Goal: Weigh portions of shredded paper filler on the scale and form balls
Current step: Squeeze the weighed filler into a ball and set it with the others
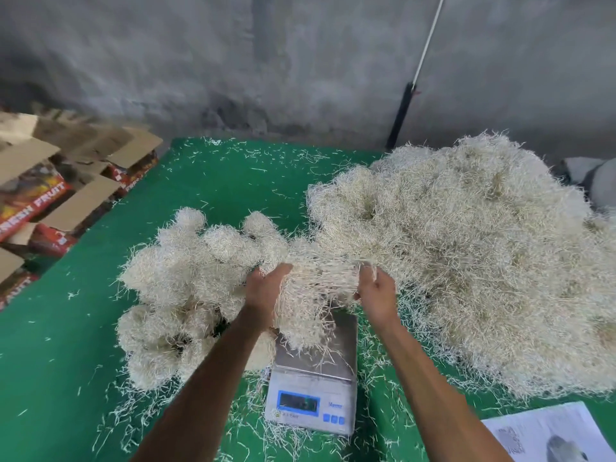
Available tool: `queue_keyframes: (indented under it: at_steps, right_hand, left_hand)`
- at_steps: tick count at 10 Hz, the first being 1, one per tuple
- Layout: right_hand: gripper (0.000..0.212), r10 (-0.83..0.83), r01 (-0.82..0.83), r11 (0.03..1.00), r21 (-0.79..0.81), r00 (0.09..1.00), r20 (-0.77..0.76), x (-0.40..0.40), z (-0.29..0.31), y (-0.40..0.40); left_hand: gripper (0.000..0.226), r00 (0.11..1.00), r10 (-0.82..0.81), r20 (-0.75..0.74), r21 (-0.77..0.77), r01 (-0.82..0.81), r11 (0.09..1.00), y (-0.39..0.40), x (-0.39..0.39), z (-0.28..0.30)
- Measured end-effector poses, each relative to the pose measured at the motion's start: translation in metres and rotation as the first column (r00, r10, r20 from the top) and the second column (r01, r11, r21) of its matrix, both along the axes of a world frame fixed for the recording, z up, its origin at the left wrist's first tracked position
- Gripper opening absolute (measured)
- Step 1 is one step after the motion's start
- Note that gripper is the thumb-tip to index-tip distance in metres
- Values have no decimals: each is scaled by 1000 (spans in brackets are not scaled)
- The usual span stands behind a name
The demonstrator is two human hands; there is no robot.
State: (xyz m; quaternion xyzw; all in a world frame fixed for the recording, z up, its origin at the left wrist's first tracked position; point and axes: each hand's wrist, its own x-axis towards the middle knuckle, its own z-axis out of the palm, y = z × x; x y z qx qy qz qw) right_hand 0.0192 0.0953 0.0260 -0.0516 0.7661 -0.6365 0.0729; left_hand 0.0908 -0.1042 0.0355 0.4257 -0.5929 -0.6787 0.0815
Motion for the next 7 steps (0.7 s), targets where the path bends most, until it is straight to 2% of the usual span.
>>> queue_keyframes:
  at_steps: [1, 2, 3, 4, 5, 6, 7]
  right_hand:
    - [25, -28, 28, 1000, -10, 999, 28, -3, 5, -7]
    - [33, 126, -127, 992, 23, 991, 47, 4, -5, -25]
    - [40, -80, 81, 997, -3, 987, 140, -25, -7, 9]
    - [39, -354, 367, 930, -9, 903, 245, -56, -16, 61]
    - [55, -445, 475, 880, -28, 842, 304, -63, -31, 83]
    - [48, -510, 547, 836, -31, 798, 321, -67, -44, 102]
    - [52, -558, 609, 792, -51, 754, 347, -68, -49, 134]
  left_hand:
    - [108, 1000, -18, 3, 39, 18, 999, 8, 1, 6]
    - [104, 997, -76, 14, 61, 75, 995, 27, 2, 8]
    - [68, 999, 23, -26, 80, -21, 997, -4, 12, 14]
    - [50, 988, 137, -72, 87, -130, 988, -30, 25, 14]
    - [50, 989, 139, -53, 128, -131, 983, -22, 26, 9]
    - [46, 986, 165, -21, 136, -160, 978, -11, 22, 2]
    - [36, 996, 86, 37, -100, -82, 992, -8, 28, -8]
